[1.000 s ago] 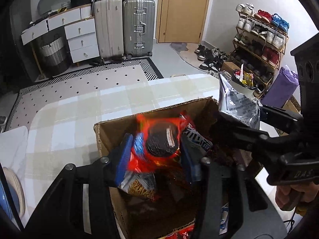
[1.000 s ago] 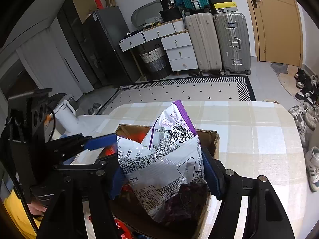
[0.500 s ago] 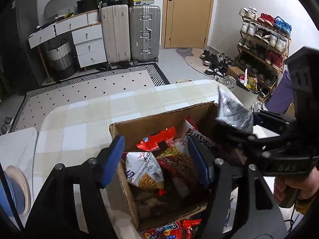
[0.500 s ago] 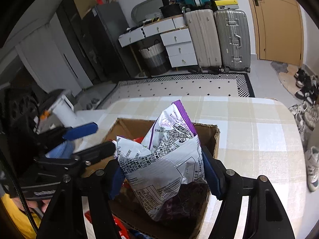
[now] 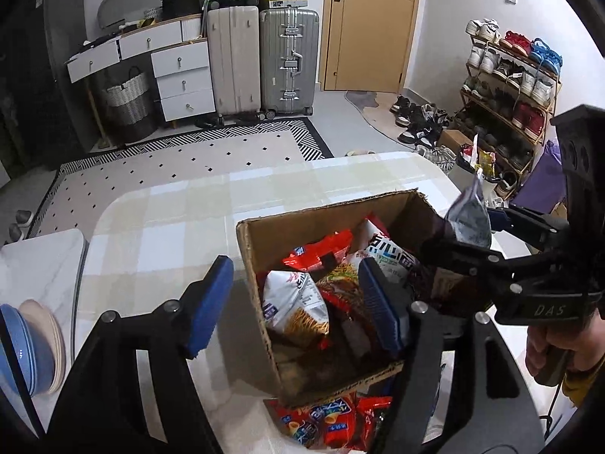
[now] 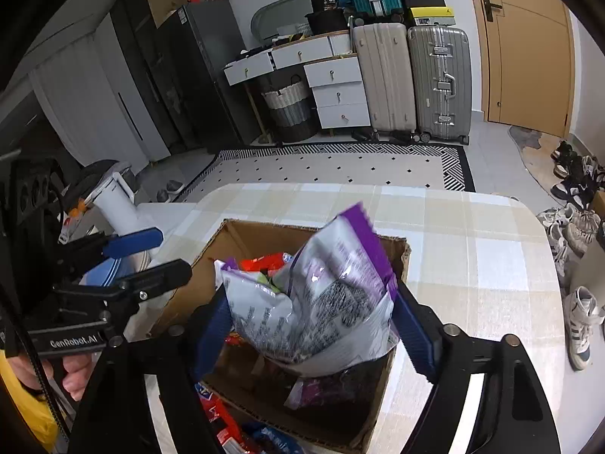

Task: Organize snacks
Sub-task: 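Open both tools to drop the packets into the box, then withdraw both open tools from the box toward the remaining snacks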

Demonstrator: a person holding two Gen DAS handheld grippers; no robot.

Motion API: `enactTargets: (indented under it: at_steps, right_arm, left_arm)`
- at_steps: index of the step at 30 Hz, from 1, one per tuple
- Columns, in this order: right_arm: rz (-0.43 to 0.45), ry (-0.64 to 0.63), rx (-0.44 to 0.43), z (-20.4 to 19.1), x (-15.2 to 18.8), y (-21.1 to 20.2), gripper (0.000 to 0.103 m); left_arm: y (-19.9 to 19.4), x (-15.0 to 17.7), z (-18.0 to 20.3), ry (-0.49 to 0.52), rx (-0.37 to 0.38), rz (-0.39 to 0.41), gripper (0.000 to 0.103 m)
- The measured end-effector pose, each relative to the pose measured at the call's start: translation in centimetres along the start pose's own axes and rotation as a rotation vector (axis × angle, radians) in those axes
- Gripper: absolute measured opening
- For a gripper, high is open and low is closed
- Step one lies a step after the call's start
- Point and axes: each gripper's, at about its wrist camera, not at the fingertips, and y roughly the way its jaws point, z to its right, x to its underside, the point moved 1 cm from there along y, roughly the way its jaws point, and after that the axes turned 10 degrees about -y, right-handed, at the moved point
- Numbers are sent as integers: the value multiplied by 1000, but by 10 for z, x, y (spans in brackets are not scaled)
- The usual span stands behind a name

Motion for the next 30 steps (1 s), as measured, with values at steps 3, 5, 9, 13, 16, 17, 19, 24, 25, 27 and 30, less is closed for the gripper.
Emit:
enactTargets:
  at_steps: [3, 5, 9, 13, 16, 17, 19, 24, 25, 27, 30]
  right_arm:
    - [-5, -13, 1, -4, 2, -3, 84]
    - [-9, -17, 4, -5, 3, -6, 85]
    - [-20, -24, -26, -8, 2, -9, 87]
    - [-6, -61, -17, -18, -2, -13, 88]
    - [20, -73, -27, -23, -5, -22, 89]
    - [25, -74, -24, -24, -6, -25, 89]
    - [69, -62, -29, -24, -7, -38, 89]
    - [149, -35, -56, -30, -7, -73, 89]
    - [163, -32, -59, -32, -5, -81, 89]
    - [188, -25, -67, -37, -1, -99, 90]
    - [226, -19, -86, -48, 12, -127, 91]
  left_arm:
    - [-9, -1, 1, 0, -2, 7, 67]
    - [-16, 1, 2, 3, 4, 13, 67]
    - [-30, 3, 6, 13, 7, 18, 67]
    - [-38, 7, 11, 14, 5, 17, 67]
    - [-44, 7, 10, 16, 8, 17, 67]
    - [-46, 8, 9, 15, 7, 18, 67]
    - [-48, 8, 9, 15, 6, 18, 67]
    - [-64, 12, 6, -4, 6, 41, 67]
    - [-69, 14, 6, -8, 10, 46, 67]
    - [-80, 19, 5, -13, 14, 59, 67]
    - [-101, 29, 7, -13, 15, 85, 67]
